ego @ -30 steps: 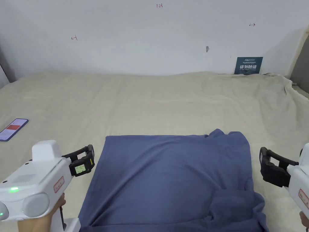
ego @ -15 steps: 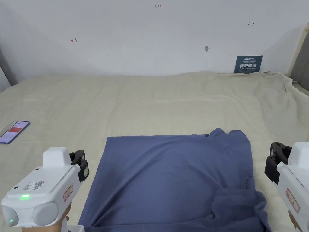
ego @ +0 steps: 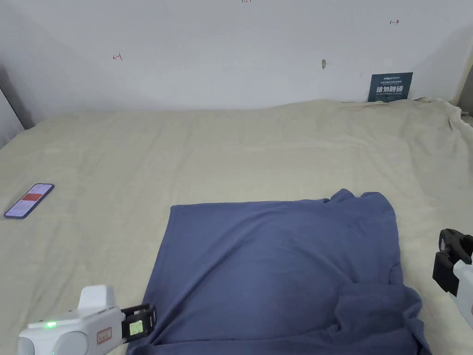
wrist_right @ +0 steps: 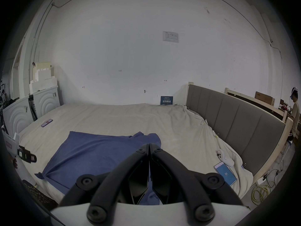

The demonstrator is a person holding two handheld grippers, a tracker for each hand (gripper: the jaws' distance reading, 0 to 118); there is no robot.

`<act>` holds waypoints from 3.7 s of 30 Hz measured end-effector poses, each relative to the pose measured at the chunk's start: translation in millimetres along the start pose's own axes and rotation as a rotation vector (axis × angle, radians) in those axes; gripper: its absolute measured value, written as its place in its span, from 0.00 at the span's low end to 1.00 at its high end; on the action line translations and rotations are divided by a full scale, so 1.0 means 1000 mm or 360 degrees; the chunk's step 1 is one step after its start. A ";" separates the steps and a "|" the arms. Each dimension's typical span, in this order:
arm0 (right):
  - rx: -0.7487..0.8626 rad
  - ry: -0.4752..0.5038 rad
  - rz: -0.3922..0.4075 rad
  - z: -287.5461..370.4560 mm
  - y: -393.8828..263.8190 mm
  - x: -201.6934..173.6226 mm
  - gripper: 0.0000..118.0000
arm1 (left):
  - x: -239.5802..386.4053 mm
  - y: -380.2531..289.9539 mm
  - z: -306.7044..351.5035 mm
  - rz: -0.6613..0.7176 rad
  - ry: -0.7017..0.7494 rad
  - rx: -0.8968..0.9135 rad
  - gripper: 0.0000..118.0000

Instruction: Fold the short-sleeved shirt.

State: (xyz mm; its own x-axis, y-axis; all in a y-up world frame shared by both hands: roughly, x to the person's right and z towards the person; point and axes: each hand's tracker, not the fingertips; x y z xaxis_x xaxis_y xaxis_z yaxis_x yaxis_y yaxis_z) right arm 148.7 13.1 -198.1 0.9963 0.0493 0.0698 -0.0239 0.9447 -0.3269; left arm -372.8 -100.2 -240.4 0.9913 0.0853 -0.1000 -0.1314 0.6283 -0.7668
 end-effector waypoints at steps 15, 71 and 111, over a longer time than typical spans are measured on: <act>-0.0146 0.0015 -0.0067 -0.009 -0.027 0.004 0.00 | -0.003 -0.045 -0.060 0.0016 -0.0013 -0.0319 0.15; -0.0872 0.0168 -0.0100 -0.176 -0.071 0.015 0.05 | 0.016 0.086 -0.103 -0.0009 -0.0078 -0.0048 0.00; -0.0272 0.0203 -0.0186 -0.059 0.010 0.018 0.89 | 0.046 0.105 0.009 -0.0111 -0.0137 0.0452 0.80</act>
State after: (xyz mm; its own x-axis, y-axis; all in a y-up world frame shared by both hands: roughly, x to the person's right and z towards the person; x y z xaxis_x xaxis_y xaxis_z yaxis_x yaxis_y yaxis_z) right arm 171.0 4.6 -256.0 0.9940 -0.1090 0.0005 0.0959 0.8725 -0.4792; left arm -340.9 -23.4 -320.1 0.9957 0.0918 0.0100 -0.0704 0.8251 -0.5606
